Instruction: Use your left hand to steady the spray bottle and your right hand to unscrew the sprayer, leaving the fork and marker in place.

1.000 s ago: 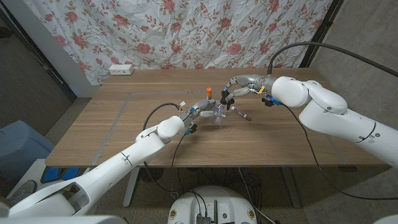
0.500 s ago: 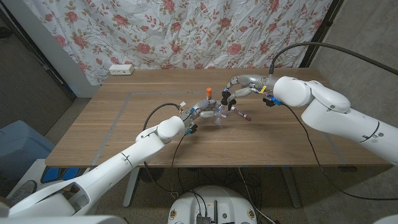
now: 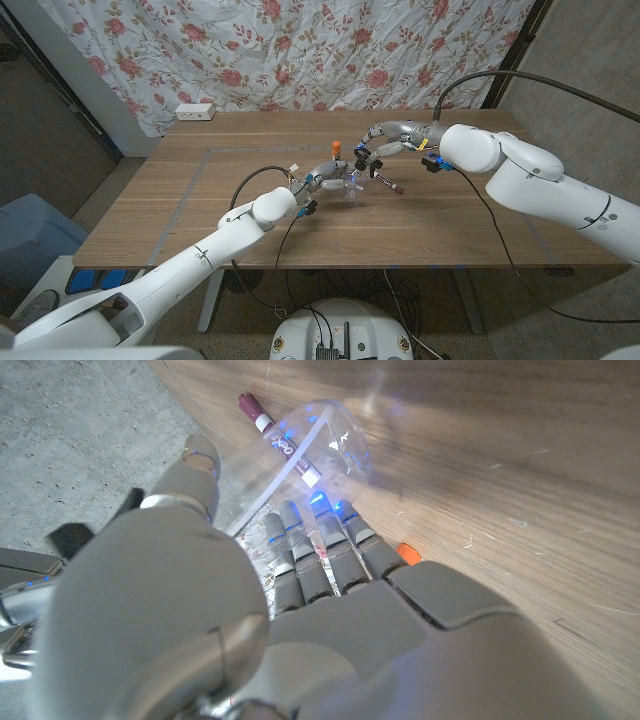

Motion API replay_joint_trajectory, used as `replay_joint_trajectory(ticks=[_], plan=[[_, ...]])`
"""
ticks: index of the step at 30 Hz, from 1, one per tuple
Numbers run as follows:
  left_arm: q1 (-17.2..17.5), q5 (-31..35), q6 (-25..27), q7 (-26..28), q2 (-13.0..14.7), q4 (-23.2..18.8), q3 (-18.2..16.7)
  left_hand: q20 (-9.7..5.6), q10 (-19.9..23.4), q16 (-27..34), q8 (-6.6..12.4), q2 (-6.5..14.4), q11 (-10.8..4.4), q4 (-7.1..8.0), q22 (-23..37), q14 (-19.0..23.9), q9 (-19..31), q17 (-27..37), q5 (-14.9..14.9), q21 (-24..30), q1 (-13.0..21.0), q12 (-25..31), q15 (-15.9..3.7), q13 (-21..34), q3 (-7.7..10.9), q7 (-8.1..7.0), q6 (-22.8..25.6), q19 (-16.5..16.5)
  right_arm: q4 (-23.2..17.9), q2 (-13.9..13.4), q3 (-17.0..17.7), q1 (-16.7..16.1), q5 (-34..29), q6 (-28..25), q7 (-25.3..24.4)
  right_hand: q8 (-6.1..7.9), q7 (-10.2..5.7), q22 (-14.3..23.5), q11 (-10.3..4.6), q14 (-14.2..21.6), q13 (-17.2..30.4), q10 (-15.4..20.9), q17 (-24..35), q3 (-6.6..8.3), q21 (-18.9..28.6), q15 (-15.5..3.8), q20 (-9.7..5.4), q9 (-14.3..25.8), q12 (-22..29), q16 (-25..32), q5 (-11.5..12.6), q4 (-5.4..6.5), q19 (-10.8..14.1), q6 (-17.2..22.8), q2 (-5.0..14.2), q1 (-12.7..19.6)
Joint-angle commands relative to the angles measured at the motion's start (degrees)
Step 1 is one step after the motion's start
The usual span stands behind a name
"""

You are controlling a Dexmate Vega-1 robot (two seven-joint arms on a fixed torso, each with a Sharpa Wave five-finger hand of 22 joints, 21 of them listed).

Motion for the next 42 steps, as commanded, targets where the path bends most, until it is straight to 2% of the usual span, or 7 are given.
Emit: replay_joint_trajectory(ticks=[1, 8, 16, 29, 30, 42], plan=[[0.10, -0.12, -0.02, 0.16, 0.04, 0.14, -0.14, -2.03, 1.35, -0.32, 0.35, 3.04, -0.91, 0.30, 0.10, 0.20, 0.27, 0.18, 0.38, 0.00, -0.58, -0.07, -5.57, 0.14, 0.15, 1.27, 1.61, 0.19, 1.31, 0.28, -0.32, 0.36, 1.52, 1.15, -1.08, 0.69, -0.18, 0.15, -0.28, 0.28, 0.10, 0.80, 0.21, 0.17, 0.17, -0.54, -0.24, 0.04, 0.50, 0.50, 0.25, 0.17, 0.92, 1.11, -0.05, 0.98], [0.08, -0.22, -0.02, 0.00, 0.03, 0.23, -0.08, -2.04, 1.43, -0.38, 0.40, 3.18, -0.81, 0.40, 0.10, 0.22, 0.23, 0.20, 0.38, 0.00, -0.77, -0.12, -5.55, 0.18, 0.16, 1.29, 1.59, 0.19, 1.97, 0.29, -0.59, 0.59, 1.95, 1.73, -1.16, 1.35, -0.38, 0.15, -0.78, 0.46, 0.09, 1.28, 0.27, 0.12, 0.10, -0.75, -0.47, 0.09, 0.51, 0.58, 0.10, 0.10, 1.10, 2.29, -0.08, 2.20], [-0.36, -0.27, -0.38, -0.36, -0.22, 0.92, 0.08, -1.99, 1.46, -0.44, 0.46, 3.31, -0.82, 0.43, 0.10, 0.31, 0.17, 0.20, 0.39, -0.01, -0.90, -0.22, -5.54, 0.24, 0.20, 1.29, 1.57, 0.17, 2.63, 0.53, -0.26, -0.23, 2.33, 2.39, -3.07, 3.03, -0.91, 0.14, -2.23, 1.73, 0.07, 3.06, 0.38, 0.11, 0.02, -1.85, -0.96, 0.23, 0.66, 1.08, -0.66, -0.10, 1.73, 5.38, -0.43, 6.24], [-0.56, -0.31, -0.69, -0.46, -0.35, 1.44, 0.09, -1.97, 1.53, -0.70, 0.57, 3.48, -0.79, 0.41, 0.10, 0.38, 0.06, 0.13, 0.40, -0.04, -1.17, -0.40, -5.47, 0.37, 0.32, 1.23, 1.48, 0.13, 3.63, 0.97, 0.20, -1.02, 2.94, 3.72, -5.29, 4.89, -1.08, 0.14, -4.13, 3.10, 0.06, 5.70, 0.64, -0.18, 0.04, -3.23, -1.79, 0.51, 1.05, 1.72, -1.87, 0.06, 2.52, 8.70, -0.43, 10.09], [-0.56, -0.34, -0.79, -0.48, -0.37, 1.52, 0.09, -1.96, 1.47, -0.71, 0.57, 3.55, -0.83, 0.46, 0.10, 0.35, 0.06, 0.15, 0.40, -0.04, -1.22, -0.44, -5.45, 0.38, 0.33, 1.26, 1.46, 0.12, 3.75, 1.10, 0.41, -1.33, 3.08, 3.97, -5.88, 5.55, -0.93, 0.14, -4.27, 3.27, 0.06, 6.09, 0.70, -0.30, -0.03, -3.44, -1.86, 0.67, 1.05, 1.82, -2.12, 0.10, 2.52, 9.92, -0.41, 10.84], [-0.46, -0.36, -1.32, -0.39, -0.47, 1.94, 0.08, -1.92, 1.51, -0.84, 0.67, 3.70, -0.71, 0.41, 0.10, 0.38, -0.01, 0.15, 0.40, -0.07, -1.34, -0.58, -5.46, 0.47, 0.41, 1.35, 1.46, 0.06, 3.80, 1.37, 0.62, -2.17, 2.51, 4.61, -7.83, 8.17, -1.04, 0.14, -5.64, 4.73, 0.04, 8.23, 1.13, -1.27, 0.10, -4.54, -2.44, 1.37, 1.11, 2.65, -3.11, 0.35, 3.69, 14.34, -0.49, 13.78]])
